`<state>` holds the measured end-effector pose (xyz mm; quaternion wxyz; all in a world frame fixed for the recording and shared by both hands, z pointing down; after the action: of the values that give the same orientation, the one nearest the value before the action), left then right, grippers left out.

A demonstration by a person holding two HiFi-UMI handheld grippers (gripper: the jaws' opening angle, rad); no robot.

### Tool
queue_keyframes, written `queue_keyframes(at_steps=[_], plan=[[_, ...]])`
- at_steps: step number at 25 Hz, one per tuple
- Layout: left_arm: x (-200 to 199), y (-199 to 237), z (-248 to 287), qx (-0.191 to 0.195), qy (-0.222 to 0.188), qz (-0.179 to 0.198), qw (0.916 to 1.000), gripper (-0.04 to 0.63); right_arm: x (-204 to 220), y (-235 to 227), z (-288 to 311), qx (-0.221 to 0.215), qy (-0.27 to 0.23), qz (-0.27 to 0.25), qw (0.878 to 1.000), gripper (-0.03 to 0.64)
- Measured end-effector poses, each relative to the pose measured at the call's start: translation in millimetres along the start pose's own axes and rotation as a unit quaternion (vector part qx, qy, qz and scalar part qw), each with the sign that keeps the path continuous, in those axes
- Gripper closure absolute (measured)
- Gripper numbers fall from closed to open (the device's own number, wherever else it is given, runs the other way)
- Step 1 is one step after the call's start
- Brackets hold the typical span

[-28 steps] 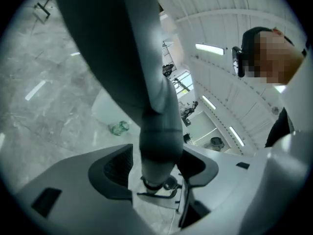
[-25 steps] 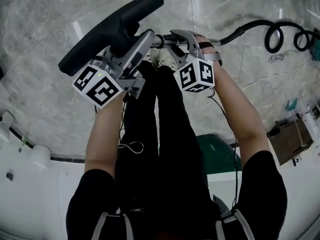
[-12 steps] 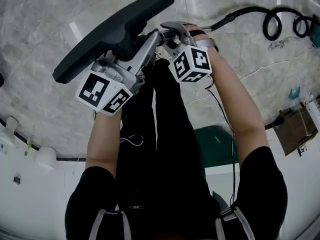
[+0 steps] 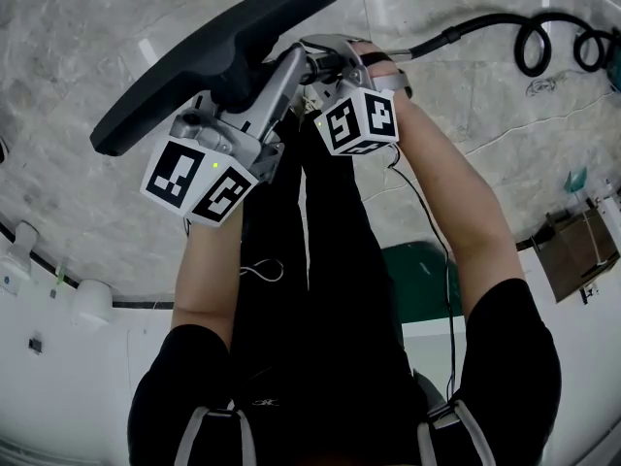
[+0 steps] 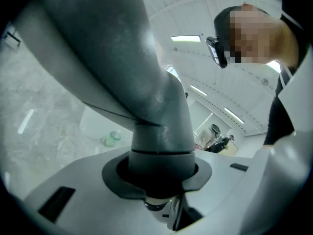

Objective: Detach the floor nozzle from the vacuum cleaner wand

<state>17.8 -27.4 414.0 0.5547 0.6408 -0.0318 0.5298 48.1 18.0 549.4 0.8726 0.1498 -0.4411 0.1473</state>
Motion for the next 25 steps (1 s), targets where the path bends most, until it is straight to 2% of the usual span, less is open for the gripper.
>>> queue_keyframes(at_steps=[2,3,5,8,9,10,11,12,14,16,17,18,19,20,22,23,24,25], plan=[[-3.5,8.0,-3.6,-0.038,-0.013,-0.016,0.9991,0.453,-1.7,2.3,2.6,0.019,0.010,0.002,1.000,0.528],[-4.2,10.0,-5.0,-0.042,-0.011,-0.014,0.9990,0.456,-2.5,6.6,3.8,0.007,0.012,0.008,1.000,0.528],[-3.6,6.9,-6.3,-0.008,0.012,0.014,0.9998,0.460,-4.7,21.6,3.5,-0.068,0.006,0.032,0.997,0.529],[-8.3,-9.1,-7.5,0.072,0.029,0.059,0.9952,0.469,-13.9,40.7,-7.1,-0.199,-0.009,0.068,0.978,0.529],[-12.2,-13.6,-7.8,0.088,0.026,0.063,0.9938,0.471,-18.1,42.3,-11.4,-0.226,-0.011,0.074,0.971,0.529],[-16.4,-15.9,-7.7,0.092,0.021,0.061,0.9937,0.472,-21.8,40.7,-13.8,-0.234,-0.011,0.075,0.969,0.529],[-20.5,-15.7,-7.4,0.084,0.015,0.057,0.9947,0.472,-24.7,36.0,-13.7,-0.219,-0.009,0.070,0.973,0.529],[-24.5,-13.9,-7.4,0.069,0.010,0.050,0.9963,0.472,-26.8,29.0,-11.7,-0.182,-0.005,0.060,0.981,0.529],[-32.6,-7.3,-6.8,0.029,-0.003,0.030,0.9991,0.474,-29.2,12.0,-7.2,-0.072,0.009,0.034,0.997,0.530],[-39.2,0.6,-4.1,-0.011,-0.014,0.011,0.9998,0.474,-28.8,-3.2,-3.4,0.022,0.022,0.012,0.999,0.531],[-40.9,2.9,-3.5,-0.021,-0.017,0.011,0.9996,0.474,-28.5,-5.7,-1.4,0.035,0.022,0.009,0.999,0.530],[-40.8,2.3,-5.0,-0.018,-0.016,0.019,0.9995,0.474,-28.7,-1.8,-0.3,0.015,0.017,0.012,1.000,0.531],[-38.7,-1.4,-8.6,-0.001,-0.011,0.034,0.9994,0.474,-28.9,8.6,-1.6,-0.039,0.010,0.023,0.999,0.530],[-35.4,-7.7,-13.0,0.027,-0.004,0.052,0.9982,0.474,-28.6,22.8,-5.8,-0.119,0.002,0.039,0.992,0.530],[-29.0,-20.9,-19.1,0.081,0.007,0.071,0.9941,0.474,-29.0,48.6,-21.7,-0.281,-0.007,0.078,0.957,0.531],[-27.3,-23.9,-19.2,0.091,0.009,0.065,0.9937,0.474,-30.0,53.9,-28.7,-0.319,-0.005,0.093,0.943,0.531],[-27.5,-23.4,-17.2,0.087,0.005,0.052,0.9949,0.474,-29.9,50.8,-30.9,-0.308,0.000,0.095,0.947,0.531],[-31.8,-19.6,-14.6,0.072,-0.008,0.031,0.9969,0.474,-27.3,39.5,-28.3,-0.249,0.007,0.081,0.965,0.531]])
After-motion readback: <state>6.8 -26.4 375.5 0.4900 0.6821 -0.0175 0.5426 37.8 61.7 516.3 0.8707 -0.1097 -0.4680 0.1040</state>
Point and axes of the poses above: the fingertips, and each gripper's own axes: z forward along the fingers, y to its left, x out of its underside, the point moved 2 cm from there along -z, backward along the fingers, and after that the axes turned 13 degrees about -y, right-handed, at the moved point
